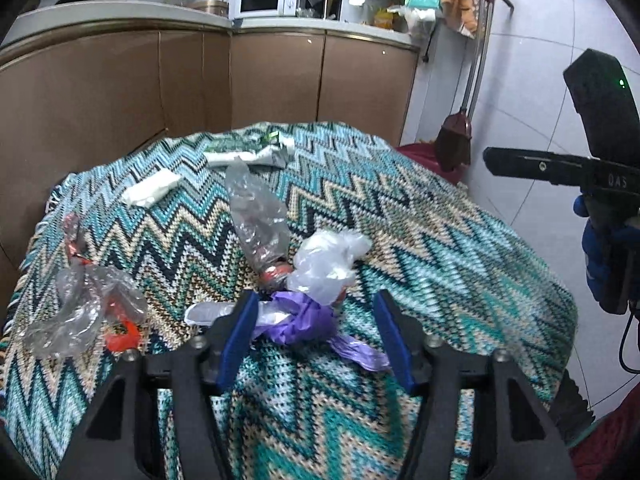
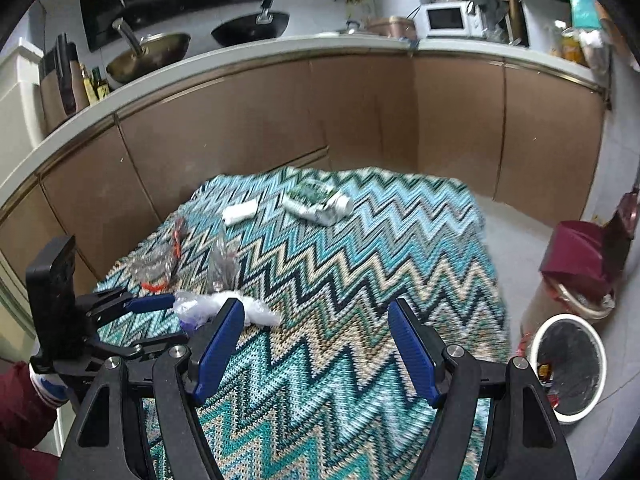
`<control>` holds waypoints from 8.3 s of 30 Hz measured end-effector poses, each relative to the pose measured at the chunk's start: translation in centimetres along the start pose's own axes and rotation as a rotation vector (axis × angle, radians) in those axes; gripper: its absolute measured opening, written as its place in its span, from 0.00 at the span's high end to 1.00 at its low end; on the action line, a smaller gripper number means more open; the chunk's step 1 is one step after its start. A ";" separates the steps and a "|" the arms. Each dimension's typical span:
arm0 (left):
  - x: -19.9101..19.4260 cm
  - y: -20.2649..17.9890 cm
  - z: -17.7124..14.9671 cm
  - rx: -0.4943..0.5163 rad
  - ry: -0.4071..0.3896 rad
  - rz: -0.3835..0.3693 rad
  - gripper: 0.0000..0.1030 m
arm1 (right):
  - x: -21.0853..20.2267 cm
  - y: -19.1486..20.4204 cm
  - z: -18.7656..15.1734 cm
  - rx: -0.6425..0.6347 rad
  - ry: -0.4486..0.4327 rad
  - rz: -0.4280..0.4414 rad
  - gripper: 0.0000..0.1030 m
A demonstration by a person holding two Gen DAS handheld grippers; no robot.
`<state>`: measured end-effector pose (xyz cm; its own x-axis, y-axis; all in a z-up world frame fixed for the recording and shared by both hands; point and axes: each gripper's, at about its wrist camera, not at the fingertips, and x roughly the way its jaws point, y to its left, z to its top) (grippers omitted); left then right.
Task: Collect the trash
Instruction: 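Grasp a purple wrapper with the left gripper while the right gripper grasps a clear plastic bag, then carry the purple wrapper and plastic bag over the bin and open both grippers, then move both tools back from the bin toward the blanket, then grasp a clear plastic bag with the left gripper while the right gripper grasps a plastic bottle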
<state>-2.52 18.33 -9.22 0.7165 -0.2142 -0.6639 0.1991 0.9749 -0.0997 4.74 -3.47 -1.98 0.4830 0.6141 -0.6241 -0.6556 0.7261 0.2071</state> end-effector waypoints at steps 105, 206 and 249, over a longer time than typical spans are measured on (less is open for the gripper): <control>35.0 -36.8 22.7 0.223 0.256 -0.299 0.75 | -6.0 -38.3 -13.1 0.555 -0.017 -0.538 0.78; -6.2 14.1 3.3 -0.389 -0.112 0.400 0.44 | -0.7 -0.2 1.8 -0.017 -0.049 -0.040 0.15; -1.9 14.6 2.1 -0.400 -0.087 0.308 0.92 | 7.5 5.7 0.1 -0.092 0.189 0.119 0.79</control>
<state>0.43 32.84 -7.87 0.7582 0.0993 -0.6444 -0.2893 0.9370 -0.1960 4.69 5.30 -5.46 0.2876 0.6185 -0.7312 -0.7559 0.6154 0.2233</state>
